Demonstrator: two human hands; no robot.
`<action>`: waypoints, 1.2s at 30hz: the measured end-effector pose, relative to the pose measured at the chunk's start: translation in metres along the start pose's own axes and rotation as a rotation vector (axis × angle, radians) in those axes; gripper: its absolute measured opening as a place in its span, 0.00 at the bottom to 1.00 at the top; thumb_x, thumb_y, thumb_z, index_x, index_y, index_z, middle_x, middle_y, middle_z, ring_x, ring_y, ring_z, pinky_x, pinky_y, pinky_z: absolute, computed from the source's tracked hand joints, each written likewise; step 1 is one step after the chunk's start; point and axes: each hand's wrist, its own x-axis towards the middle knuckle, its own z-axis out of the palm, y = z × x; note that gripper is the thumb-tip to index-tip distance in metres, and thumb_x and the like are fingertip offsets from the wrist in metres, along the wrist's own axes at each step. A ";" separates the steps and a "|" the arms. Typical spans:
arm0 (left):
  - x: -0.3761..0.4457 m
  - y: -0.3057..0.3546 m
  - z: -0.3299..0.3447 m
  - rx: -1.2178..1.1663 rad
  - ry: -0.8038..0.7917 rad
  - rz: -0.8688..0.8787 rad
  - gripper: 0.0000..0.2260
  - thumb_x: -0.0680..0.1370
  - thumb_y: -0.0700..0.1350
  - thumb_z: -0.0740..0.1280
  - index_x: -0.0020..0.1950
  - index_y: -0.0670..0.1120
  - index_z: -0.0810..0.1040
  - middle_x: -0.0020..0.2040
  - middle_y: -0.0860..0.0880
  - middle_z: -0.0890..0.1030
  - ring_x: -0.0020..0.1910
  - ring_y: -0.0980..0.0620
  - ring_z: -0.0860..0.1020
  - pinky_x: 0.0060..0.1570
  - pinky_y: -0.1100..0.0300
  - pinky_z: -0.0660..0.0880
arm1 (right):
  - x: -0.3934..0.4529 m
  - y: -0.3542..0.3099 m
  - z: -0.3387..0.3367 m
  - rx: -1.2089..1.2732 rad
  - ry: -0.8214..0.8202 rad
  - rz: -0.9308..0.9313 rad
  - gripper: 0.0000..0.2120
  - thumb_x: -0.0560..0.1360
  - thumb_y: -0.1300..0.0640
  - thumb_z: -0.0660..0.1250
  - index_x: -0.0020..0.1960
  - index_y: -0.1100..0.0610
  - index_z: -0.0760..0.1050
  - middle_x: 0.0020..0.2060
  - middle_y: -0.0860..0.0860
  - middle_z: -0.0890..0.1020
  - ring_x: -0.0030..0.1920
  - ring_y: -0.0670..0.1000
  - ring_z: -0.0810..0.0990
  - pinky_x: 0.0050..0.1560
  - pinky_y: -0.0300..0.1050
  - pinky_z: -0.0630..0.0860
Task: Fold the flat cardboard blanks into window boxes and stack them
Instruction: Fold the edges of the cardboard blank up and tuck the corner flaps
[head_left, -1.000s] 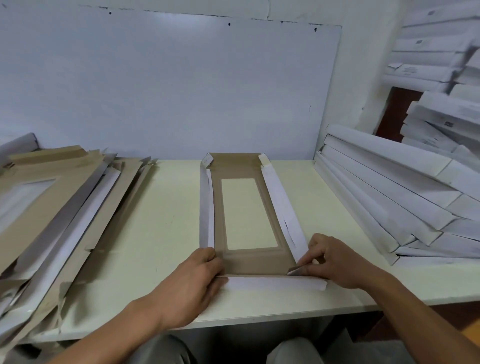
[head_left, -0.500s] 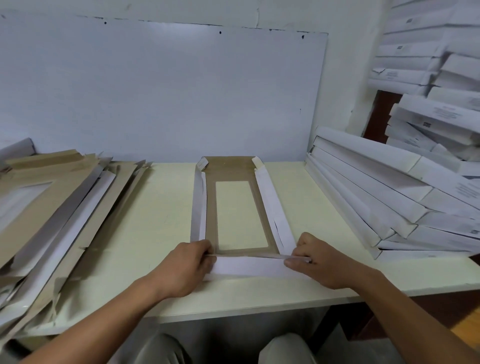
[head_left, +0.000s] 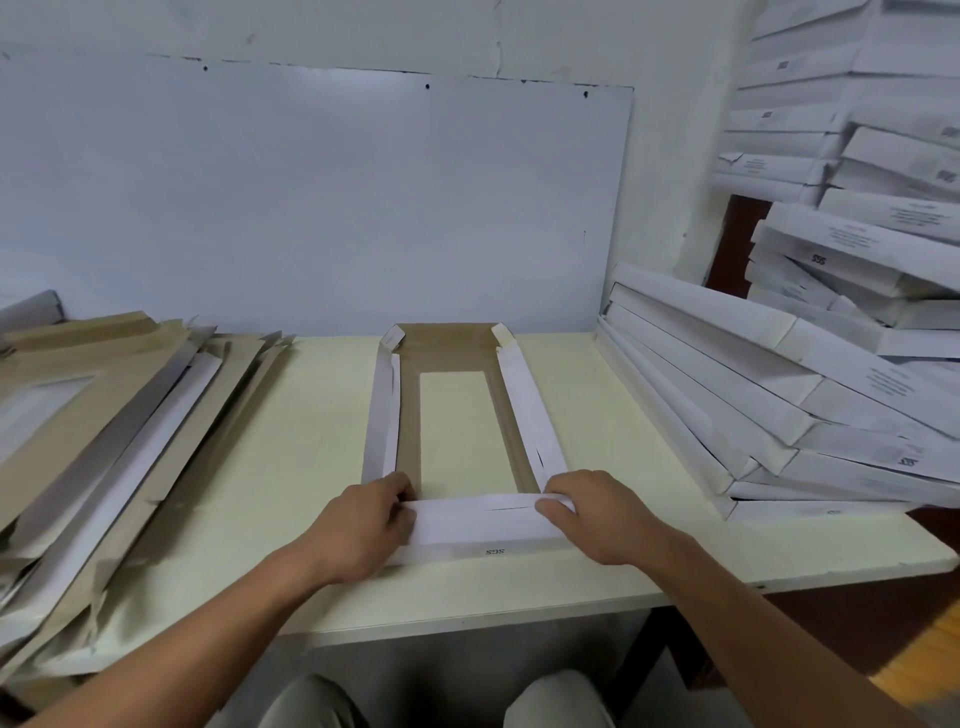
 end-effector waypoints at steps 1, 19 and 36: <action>0.000 0.000 0.002 0.014 0.008 0.011 0.03 0.81 0.44 0.59 0.49 0.51 0.70 0.38 0.55 0.78 0.38 0.51 0.75 0.42 0.56 0.73 | 0.002 -0.001 -0.001 -0.010 -0.010 0.005 0.17 0.82 0.48 0.58 0.45 0.60 0.73 0.39 0.52 0.78 0.42 0.54 0.77 0.43 0.48 0.72; -0.019 -0.012 0.036 0.343 0.102 0.195 0.13 0.84 0.56 0.50 0.55 0.58 0.74 0.45 0.57 0.72 0.50 0.55 0.73 0.64 0.52 0.59 | -0.010 -0.005 0.018 -0.268 0.174 -0.117 0.27 0.79 0.34 0.49 0.43 0.51 0.78 0.44 0.44 0.71 0.46 0.46 0.69 0.45 0.42 0.71; -0.025 -0.014 0.039 0.158 0.120 0.277 0.14 0.83 0.53 0.57 0.37 0.58 0.60 0.34 0.57 0.66 0.36 0.54 0.66 0.41 0.57 0.62 | -0.016 0.011 0.032 -0.292 0.081 -0.177 0.21 0.82 0.38 0.45 0.40 0.51 0.62 0.34 0.44 0.66 0.42 0.51 0.65 0.44 0.46 0.60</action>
